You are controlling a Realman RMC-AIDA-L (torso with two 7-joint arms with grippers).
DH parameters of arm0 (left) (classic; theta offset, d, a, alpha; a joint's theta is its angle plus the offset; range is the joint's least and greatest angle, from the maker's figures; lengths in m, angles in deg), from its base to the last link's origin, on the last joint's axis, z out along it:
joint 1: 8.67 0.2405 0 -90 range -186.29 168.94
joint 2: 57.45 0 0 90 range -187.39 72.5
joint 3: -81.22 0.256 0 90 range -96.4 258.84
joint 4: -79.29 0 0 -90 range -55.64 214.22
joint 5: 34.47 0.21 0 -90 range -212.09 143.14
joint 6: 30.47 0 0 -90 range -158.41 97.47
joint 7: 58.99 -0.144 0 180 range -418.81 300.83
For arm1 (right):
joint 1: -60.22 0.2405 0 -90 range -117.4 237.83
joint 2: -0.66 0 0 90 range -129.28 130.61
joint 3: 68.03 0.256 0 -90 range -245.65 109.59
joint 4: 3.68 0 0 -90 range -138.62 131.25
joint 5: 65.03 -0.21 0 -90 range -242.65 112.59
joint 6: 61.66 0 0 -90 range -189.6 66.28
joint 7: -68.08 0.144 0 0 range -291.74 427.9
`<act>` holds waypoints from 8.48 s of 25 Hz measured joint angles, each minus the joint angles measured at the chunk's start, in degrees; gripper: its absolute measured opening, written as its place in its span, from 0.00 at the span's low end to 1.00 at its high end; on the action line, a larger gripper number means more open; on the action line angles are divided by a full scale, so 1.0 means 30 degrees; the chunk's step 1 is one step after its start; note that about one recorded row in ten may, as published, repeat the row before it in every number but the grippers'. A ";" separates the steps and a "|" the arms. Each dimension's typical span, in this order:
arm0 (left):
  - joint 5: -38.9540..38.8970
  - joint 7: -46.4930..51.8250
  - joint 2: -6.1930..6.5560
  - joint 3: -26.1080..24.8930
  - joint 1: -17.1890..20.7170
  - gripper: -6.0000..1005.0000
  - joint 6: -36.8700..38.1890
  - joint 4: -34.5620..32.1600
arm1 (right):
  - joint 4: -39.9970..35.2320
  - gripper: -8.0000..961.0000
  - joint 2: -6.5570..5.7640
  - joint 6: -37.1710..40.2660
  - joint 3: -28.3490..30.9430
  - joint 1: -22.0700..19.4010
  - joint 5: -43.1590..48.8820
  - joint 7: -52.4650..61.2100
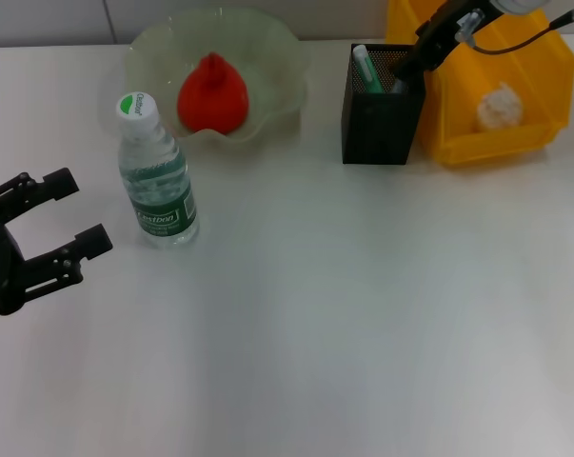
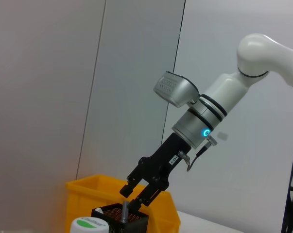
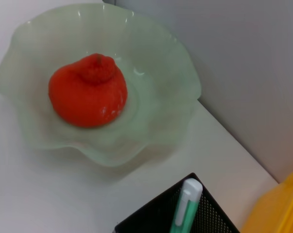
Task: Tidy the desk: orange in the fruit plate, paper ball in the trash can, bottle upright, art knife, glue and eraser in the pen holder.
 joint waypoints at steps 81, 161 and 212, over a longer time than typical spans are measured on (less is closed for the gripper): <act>0.0416 -0.0029 -0.0004 -0.0112 -0.0882 0.78 -0.0555 0.0173 | 0.0227 0.23 0.0204 -0.0224 0.0129 -0.0416 -0.0264 -0.0028; 0.0416 -0.0441 0.0002 -0.0028 -0.1529 0.76 -0.0898 0.0617 | -0.0807 0.37 -0.0434 0.4838 0.0018 0.0886 0.1165 0.5466; 0.0416 -0.0458 0.0066 -0.0198 -0.1830 0.75 -0.1081 0.0644 | -0.8941 0.17 0.0287 0.8518 -0.0061 -0.1231 -0.0202 0.5384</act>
